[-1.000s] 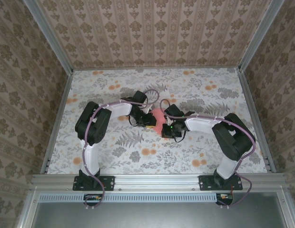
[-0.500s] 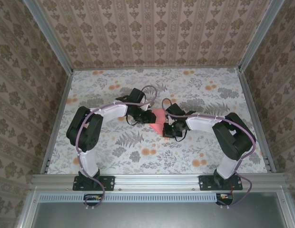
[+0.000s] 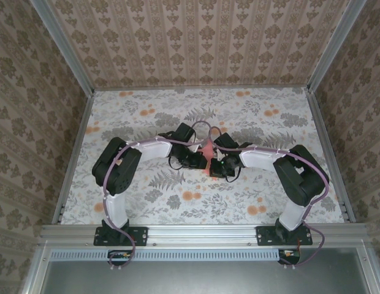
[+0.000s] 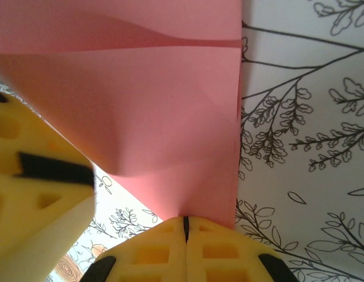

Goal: Fold a paper plane with a square sheet of paper (fold left side to right side)
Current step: Third fold the triangle at the center of the table.

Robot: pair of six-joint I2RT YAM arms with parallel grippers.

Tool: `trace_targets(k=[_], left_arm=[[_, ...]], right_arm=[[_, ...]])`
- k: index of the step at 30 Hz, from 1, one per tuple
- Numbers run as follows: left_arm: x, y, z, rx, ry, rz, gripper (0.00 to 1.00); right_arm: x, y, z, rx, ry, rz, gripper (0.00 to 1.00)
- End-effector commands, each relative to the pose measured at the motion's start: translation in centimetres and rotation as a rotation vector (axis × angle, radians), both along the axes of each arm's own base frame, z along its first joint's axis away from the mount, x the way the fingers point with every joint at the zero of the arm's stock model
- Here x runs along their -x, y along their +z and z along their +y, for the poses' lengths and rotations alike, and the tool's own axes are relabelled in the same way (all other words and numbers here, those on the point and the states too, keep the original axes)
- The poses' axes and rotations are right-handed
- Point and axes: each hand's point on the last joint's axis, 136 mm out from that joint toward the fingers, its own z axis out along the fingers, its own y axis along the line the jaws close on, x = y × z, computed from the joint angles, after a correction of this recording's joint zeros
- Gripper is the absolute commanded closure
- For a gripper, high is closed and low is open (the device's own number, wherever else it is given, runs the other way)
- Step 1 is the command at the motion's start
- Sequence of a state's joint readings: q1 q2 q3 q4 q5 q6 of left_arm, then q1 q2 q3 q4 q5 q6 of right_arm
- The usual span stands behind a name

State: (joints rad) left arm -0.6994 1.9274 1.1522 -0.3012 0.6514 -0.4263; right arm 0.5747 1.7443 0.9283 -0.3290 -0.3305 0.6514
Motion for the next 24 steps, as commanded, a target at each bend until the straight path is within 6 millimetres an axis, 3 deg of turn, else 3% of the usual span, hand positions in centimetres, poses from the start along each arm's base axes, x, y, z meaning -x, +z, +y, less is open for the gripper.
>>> trace_targets(k=[1, 11, 24], left_arm=[[-0.3, -0.1, -0.5, 0.012, -0.011, 0.003, 0.84], [-0.6, -1.1, -0.5, -0.003, -0.026, -0.014, 0.85], [-1.1, -3.4, 1.3, -0.118, -0.016, -0.057, 0.88]], right_arm=[[2.6, -3.1, -2.3, 0.121, 0.000, 0.121, 1.00], [2.7, -3.3, -2.5, 0.132, 0.010, 0.128, 1.00], [2.9, -3.3, -2.9, 0.159, 0.022, 0.136, 1.00]])
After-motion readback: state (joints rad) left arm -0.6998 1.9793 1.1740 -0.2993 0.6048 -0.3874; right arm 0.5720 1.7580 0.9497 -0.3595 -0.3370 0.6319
